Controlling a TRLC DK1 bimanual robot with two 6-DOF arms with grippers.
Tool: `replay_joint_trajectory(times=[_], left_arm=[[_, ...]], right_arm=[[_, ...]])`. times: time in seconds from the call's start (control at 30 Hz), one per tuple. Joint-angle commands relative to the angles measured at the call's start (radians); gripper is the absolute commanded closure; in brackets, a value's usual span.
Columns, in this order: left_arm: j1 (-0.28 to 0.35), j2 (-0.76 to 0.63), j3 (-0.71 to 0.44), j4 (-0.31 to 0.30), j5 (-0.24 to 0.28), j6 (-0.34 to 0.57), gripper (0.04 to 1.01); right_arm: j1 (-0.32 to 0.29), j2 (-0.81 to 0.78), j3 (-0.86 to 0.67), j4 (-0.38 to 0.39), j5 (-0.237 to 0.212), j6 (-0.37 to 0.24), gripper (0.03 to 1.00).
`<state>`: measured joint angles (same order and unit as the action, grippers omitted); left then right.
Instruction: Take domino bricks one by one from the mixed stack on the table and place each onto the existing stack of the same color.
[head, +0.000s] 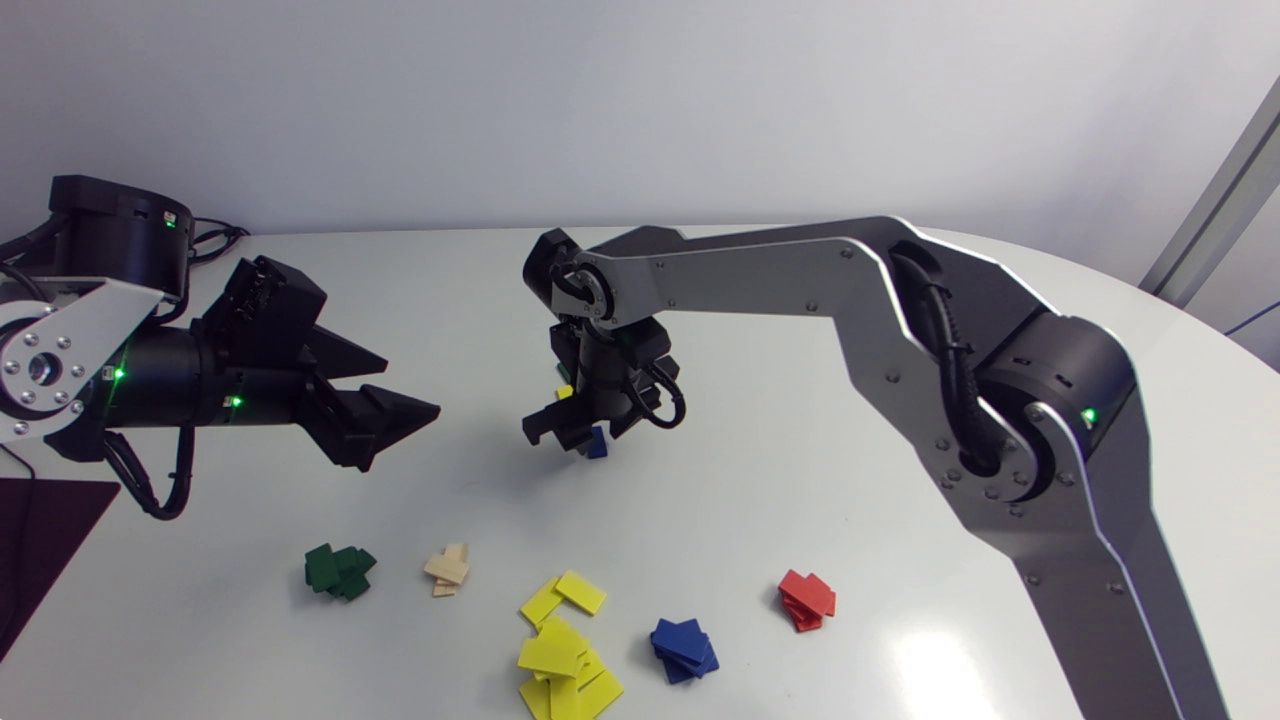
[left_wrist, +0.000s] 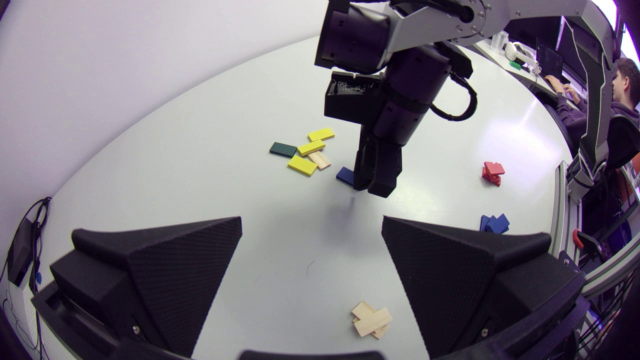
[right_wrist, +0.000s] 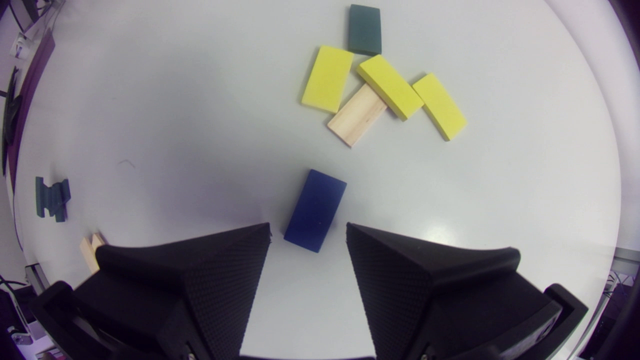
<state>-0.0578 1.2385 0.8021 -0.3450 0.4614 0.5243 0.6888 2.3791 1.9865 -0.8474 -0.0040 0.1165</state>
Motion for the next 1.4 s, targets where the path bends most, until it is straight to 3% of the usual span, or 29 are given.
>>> replay_joint_trajectory(times=[0.0,0.63,0.8,1.1,1.37], left_arm=[[0.009,-0.019,-0.015,-0.015,0.01,0.014,0.048],[0.013,-0.016,-0.015,-0.015,0.01,0.02,0.048],[0.015,-0.016,-0.015,-0.015,0.011,0.022,0.048],[0.01,-0.011,-0.017,-0.014,0.013,0.022,0.048],[0.003,-0.008,-0.021,-0.012,0.013,0.017,0.048]], right_arm=[[-0.011,0.046,0.018,-0.025,-0.013,0.028,0.539],[-0.012,0.097,0.092,-0.076,-0.039,0.028,0.548],[-0.012,0.106,0.1,-0.079,-0.039,0.029,0.713],[-0.012,0.094,0.077,-0.073,-0.036,0.029,0.911],[-0.006,-0.029,-0.022,-0.022,-0.001,0.028,0.925]])
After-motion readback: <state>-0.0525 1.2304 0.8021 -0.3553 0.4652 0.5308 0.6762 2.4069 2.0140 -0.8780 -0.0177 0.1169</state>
